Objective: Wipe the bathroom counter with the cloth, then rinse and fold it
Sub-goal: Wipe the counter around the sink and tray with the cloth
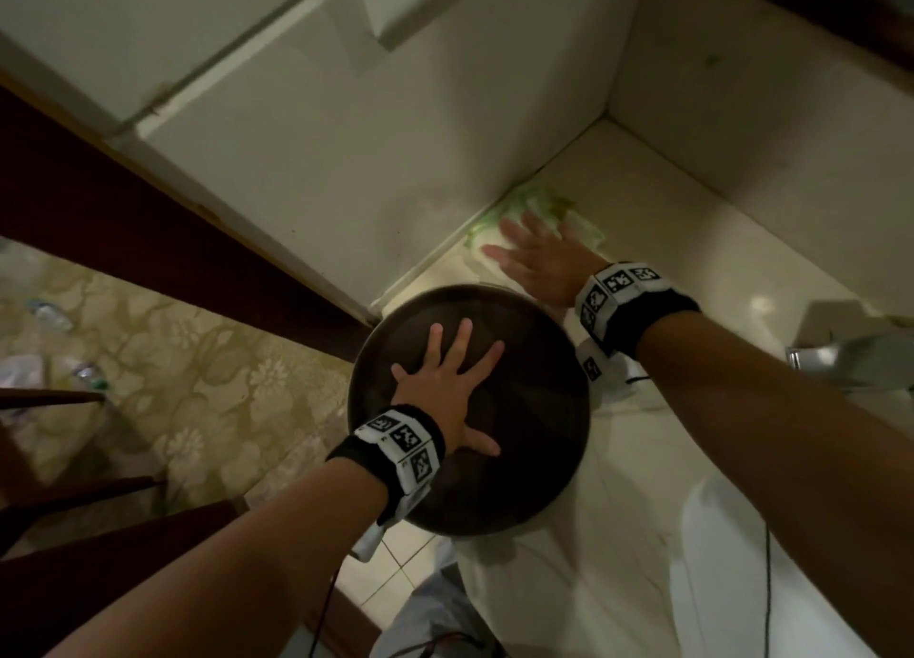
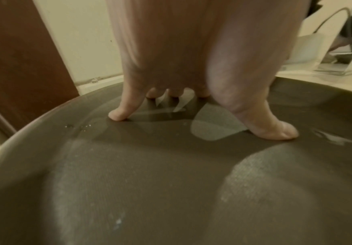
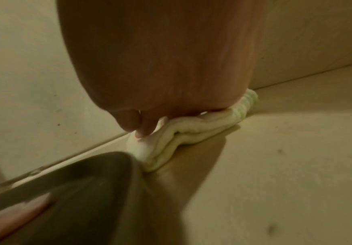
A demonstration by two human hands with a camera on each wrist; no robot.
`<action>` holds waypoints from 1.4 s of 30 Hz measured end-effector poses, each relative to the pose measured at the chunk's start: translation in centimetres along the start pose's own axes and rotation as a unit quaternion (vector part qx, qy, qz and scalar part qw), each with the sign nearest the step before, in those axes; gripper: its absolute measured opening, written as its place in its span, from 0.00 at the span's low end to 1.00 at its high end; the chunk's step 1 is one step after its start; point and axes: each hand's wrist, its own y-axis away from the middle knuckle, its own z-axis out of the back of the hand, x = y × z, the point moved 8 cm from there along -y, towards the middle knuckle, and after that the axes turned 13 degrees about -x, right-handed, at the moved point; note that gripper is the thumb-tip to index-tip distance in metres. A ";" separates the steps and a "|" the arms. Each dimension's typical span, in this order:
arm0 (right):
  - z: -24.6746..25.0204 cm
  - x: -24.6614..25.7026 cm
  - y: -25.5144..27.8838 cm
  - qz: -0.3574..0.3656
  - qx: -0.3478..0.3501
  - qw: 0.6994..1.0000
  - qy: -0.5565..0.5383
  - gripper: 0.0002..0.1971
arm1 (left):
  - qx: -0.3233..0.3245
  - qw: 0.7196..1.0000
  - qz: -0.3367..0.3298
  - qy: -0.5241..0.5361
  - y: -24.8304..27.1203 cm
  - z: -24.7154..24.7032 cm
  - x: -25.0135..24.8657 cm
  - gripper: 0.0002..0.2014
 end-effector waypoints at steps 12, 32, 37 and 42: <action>2.7 -10.2 0.0 -0.084 -0.032 0.995 0.046 0.26 | 0.001 1.000 0.003 -0.009 -0.1 -0.1 0.2 0.60; -0.9 -14.1 15.8 -0.291 -0.080 0.953 -0.014 0.31 | 0.012 1.000 0.001 -0.003 0.0 0.1 0.1 0.60; -3.1 -10.3 18.2 -0.285 -0.069 0.956 -0.023 0.29 | 0.007 1.000 0.000 0.000 0.1 0.2 0.2 0.60; -5.3 -5.6 21.1 -0.265 -0.083 0.960 -0.027 0.28 | 0.009 1.000 0.007 -0.007 0.1 0.3 0.1 0.61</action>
